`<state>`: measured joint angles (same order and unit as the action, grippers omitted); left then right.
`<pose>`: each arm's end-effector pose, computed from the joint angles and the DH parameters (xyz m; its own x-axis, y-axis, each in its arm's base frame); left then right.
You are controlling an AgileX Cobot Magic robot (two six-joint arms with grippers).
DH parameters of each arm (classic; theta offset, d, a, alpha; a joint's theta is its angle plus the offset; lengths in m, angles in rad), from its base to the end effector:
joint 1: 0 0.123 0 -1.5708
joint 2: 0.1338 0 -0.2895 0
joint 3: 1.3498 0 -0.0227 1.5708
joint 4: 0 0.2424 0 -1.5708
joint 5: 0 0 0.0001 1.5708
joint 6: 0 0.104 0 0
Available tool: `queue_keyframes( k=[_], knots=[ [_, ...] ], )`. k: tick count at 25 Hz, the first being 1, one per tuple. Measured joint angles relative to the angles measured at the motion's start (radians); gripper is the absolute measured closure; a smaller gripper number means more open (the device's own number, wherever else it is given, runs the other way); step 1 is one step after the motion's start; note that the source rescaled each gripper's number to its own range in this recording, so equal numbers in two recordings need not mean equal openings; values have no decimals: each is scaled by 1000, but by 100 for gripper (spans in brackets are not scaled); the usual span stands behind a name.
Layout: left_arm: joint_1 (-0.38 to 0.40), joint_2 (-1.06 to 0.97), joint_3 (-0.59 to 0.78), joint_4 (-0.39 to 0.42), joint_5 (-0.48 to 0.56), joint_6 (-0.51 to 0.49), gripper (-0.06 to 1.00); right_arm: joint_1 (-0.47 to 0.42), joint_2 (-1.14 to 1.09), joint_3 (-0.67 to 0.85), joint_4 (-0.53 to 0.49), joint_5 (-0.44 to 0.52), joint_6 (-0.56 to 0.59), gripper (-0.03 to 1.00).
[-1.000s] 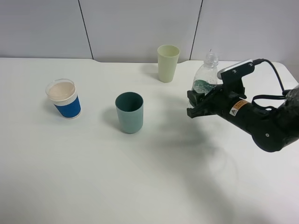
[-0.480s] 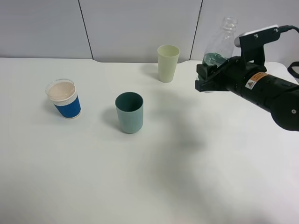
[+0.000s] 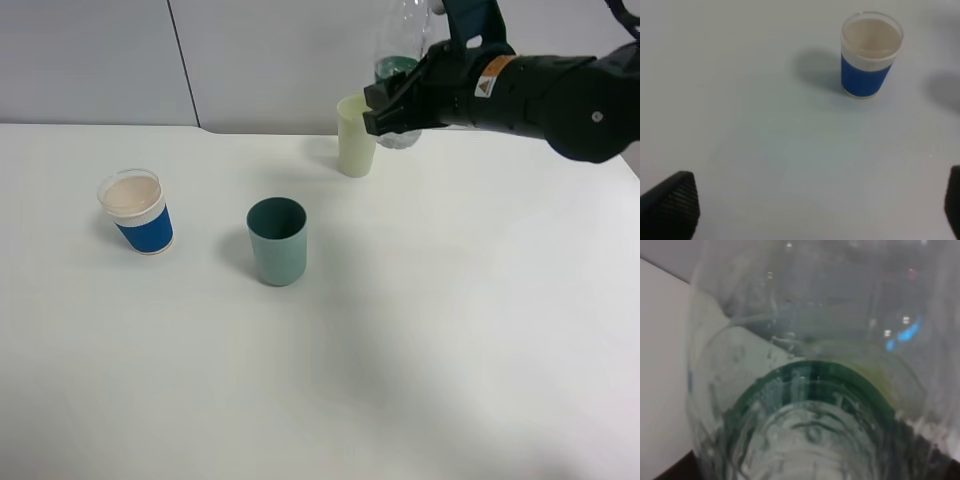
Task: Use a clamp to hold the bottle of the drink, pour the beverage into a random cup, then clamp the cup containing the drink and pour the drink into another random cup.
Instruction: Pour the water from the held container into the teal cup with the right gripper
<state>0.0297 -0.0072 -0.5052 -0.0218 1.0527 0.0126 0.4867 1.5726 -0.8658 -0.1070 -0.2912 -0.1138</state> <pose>-0.0064 -0.0022 0.2695 -0.4375 -0.0112 -0.8992 -0.0119 0.9999 -0.0067 0.3061 0.1656 0.2538 -0.1739 -0.3347 -0.9261 -0.5431 0.8171 -0.1934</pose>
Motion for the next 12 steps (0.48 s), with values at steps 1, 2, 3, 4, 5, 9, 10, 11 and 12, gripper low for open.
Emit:
queue_keyframes(
  k=[1, 2, 3, 4, 5, 9, 10, 11, 12],
  knots=[
    [0, 0, 0, 0, 0, 0, -6, 7, 4, -23, -12, 15, 0, 93],
    [0, 0, 0, 0, 0, 0, -6, 16, 12, -41, -19, 38, 0, 93],
    [0, 0, 0, 0, 0, 0, -6, 25, 22, -60, -34, 63, 0, 93],
    [0, 0, 0, 0, 0, 0, -6, 33, 30, -77, -46, 89, 0, 93],
    [0, 0, 0, 0, 0, 0, -6, 43, 44, -91, -65, 111, -1, 93],
    [0, 0, 0, 0, 0, 0, -6, 87, 102, -152, -139, 214, -8, 93],
    [0, 0, 0, 0, 0, 0, -6, 100, 118, -164, -160, 235, -8, 93],
    [0, 0, 0, 0, 0, 0, -6, 113, 130, -175, -179, 250, -9, 93],
    [0, 0, 0, 0, 0, 0, -6, 123, 144, -184, -200, 262, -10, 93]
  ],
)
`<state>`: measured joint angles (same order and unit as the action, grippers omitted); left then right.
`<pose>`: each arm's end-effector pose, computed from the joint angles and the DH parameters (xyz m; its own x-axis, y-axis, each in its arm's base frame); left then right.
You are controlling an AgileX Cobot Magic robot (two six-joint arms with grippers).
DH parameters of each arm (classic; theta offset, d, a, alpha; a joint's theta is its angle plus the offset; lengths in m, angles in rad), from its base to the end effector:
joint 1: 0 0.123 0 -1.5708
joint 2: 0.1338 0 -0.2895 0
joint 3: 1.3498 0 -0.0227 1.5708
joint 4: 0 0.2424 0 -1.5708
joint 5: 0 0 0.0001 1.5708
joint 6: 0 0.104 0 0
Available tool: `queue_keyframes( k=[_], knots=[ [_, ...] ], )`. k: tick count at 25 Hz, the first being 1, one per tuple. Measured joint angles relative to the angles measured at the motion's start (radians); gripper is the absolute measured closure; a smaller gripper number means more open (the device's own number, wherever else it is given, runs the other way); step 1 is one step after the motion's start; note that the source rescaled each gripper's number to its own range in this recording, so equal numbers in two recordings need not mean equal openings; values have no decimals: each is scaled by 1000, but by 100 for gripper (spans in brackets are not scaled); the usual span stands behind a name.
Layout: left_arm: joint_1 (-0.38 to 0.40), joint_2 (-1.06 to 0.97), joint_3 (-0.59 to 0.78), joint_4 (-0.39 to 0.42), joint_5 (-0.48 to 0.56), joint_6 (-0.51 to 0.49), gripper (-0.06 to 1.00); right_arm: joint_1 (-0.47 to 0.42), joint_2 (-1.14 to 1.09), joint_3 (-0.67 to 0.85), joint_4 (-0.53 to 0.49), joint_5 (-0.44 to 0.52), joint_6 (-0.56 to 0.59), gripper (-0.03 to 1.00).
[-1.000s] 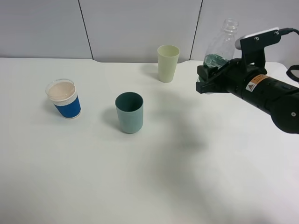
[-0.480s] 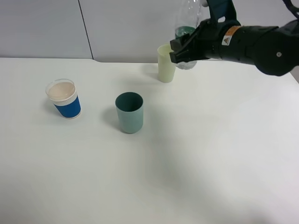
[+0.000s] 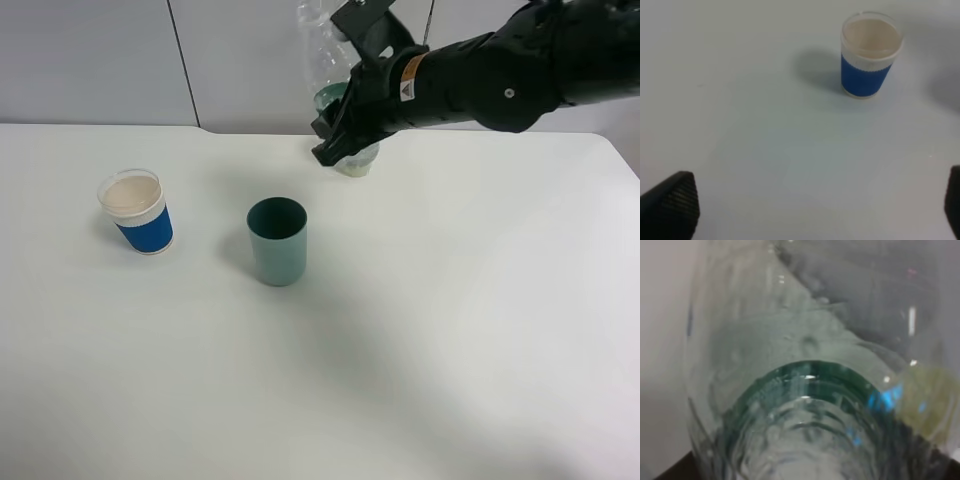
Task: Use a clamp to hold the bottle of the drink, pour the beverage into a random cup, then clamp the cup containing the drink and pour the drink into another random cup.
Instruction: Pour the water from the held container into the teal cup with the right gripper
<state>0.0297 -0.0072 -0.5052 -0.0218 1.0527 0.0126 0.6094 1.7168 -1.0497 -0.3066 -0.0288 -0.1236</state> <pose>-0.0064 -0.0022 0.2695 -0.4375 -0.0112 -0.8992 -0.0119 0.9999 -0.0067 0.3141 0.2203 0.2328 -0.1500 -0.6131 -0.7756 -0.7052 0.6162 -0.3508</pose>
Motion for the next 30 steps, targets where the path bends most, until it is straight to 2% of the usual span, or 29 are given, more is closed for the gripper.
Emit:
queue_keyframes(
  k=[9, 13, 17, 24, 30],
  knots=[
    [0, 0, 0, 0, 0, 0, -6, 64, 110, -103, -224, 165, 0, 93],
    [0, 0, 0, 0, 0, 0, -6, 66, 113, -107, -336, 167, -22, 93],
    [0, 0, 0, 0, 0, 0, -6, 66, 113, -109, -426, 167, -102, 93],
    [0, 0, 0, 0, 0, 0, -6, 66, 113, -110, -464, 165, -286, 93],
    [0, 0, 0, 0, 0, 0, -6, 52, 113, -110, -479, 132, -369, 93]
  ],
)
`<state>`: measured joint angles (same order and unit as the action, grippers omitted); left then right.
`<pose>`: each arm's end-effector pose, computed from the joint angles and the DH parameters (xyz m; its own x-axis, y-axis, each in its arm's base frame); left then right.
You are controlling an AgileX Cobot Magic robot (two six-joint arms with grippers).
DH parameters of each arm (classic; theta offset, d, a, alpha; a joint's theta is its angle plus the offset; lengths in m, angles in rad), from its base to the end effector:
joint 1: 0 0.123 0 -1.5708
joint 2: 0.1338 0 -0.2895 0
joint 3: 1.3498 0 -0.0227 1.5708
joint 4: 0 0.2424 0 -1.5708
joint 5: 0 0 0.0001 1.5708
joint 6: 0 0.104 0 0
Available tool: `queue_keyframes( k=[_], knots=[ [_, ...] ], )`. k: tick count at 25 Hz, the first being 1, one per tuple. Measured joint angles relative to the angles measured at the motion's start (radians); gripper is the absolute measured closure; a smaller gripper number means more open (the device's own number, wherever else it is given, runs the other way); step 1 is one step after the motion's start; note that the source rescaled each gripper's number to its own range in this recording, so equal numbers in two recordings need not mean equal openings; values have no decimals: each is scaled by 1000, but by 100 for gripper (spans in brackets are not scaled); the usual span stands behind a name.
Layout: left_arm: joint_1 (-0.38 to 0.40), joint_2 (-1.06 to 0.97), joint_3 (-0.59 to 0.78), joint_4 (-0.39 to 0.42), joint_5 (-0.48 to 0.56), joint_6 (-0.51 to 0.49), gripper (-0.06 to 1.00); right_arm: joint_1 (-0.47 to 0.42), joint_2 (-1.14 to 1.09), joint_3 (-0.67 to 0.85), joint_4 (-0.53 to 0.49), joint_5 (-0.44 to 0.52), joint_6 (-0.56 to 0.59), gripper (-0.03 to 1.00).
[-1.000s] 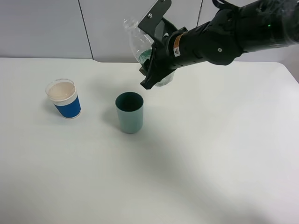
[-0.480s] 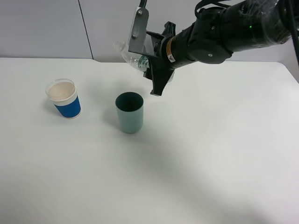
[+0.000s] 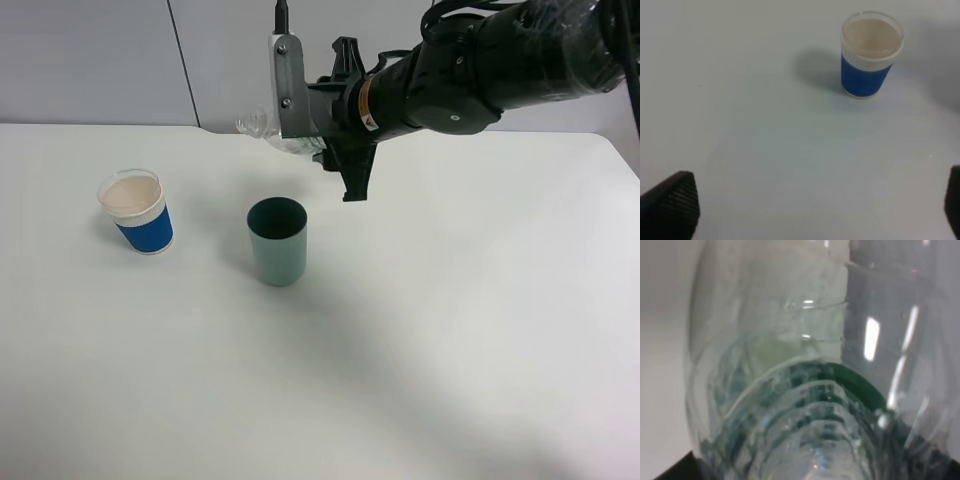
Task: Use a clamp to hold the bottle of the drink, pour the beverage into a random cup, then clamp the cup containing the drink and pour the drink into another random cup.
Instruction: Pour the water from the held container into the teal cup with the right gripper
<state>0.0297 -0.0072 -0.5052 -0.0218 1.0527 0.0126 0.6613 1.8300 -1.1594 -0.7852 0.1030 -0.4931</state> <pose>-0.0064 -0.0022 0.2695 -0.4375 -0.0112 -0.8992 -0.0119 0.9999 -0.0067 0.3265 0.2444 0.2125 0.4025 -0.8959 -0.1880 -0.6257 -0.1193 -0.7709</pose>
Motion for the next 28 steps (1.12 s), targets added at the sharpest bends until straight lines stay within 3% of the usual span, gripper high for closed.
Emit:
queue_keyframes(
  k=[8, 28],
  knots=[
    [0, 0, 0, 0, 0, 0, -6, 0, 0, 0, -126, -7, -66, 93],
    [0, 0, 0, 0, 0, 0, -6, -25, 0, 0, -363, -12, -92, 93]
  ],
)
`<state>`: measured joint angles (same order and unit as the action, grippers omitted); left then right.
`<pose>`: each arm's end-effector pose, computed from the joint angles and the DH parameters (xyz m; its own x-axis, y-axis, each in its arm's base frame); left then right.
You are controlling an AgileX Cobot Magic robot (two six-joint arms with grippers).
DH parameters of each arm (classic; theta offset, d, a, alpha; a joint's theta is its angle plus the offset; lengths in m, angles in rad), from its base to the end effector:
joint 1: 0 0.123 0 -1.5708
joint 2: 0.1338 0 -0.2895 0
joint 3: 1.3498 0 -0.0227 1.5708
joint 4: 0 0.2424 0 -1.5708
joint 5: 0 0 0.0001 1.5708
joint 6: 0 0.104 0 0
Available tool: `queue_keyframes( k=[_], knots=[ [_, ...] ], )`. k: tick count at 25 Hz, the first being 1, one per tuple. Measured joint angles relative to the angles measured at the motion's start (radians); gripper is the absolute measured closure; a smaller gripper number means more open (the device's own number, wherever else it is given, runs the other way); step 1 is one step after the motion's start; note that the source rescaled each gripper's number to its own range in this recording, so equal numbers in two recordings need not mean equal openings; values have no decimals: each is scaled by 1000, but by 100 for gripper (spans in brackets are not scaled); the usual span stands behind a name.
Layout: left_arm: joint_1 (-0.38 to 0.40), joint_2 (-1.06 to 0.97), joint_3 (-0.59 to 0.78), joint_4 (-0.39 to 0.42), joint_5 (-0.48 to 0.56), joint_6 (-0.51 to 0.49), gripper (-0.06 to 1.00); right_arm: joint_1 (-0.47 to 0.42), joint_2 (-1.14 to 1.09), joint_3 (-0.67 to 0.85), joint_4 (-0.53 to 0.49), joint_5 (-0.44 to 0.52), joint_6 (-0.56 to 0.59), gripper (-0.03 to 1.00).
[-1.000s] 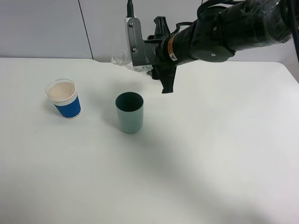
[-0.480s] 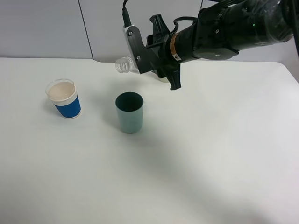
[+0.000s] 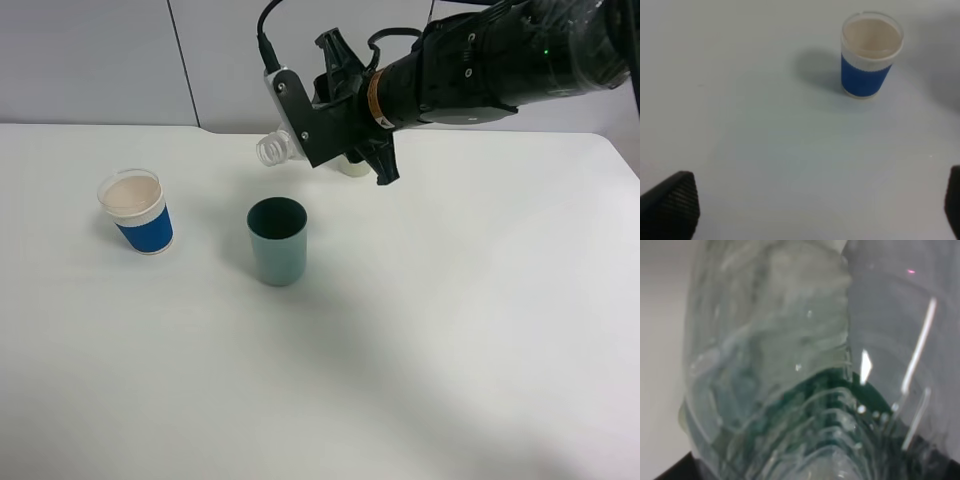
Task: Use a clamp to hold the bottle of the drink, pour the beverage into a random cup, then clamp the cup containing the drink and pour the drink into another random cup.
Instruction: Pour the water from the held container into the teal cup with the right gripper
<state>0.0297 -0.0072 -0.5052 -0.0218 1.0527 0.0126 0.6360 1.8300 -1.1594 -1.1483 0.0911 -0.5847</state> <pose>-0.0064 -0.0022 0.2695 -0.4375 -0.0112 -0.8992 -0.0119 0.9999 -0.0067 0.3350 0.2365 0.2155 0.6056 -0.7757 0.1778 -0.3760 -0.4757 -0.7952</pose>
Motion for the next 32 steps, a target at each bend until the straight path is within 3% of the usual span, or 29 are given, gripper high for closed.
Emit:
queue_keyframes(
  k=[20, 32],
  knots=[
    [0, 0, 0, 0, 0, 0, -6, -1, 0, 0, -144, -2, -10, 93],
    [0, 0, 0, 0, 0, 0, -6, -1, 0, 0, -199, 56, -2, 93]
  ],
)
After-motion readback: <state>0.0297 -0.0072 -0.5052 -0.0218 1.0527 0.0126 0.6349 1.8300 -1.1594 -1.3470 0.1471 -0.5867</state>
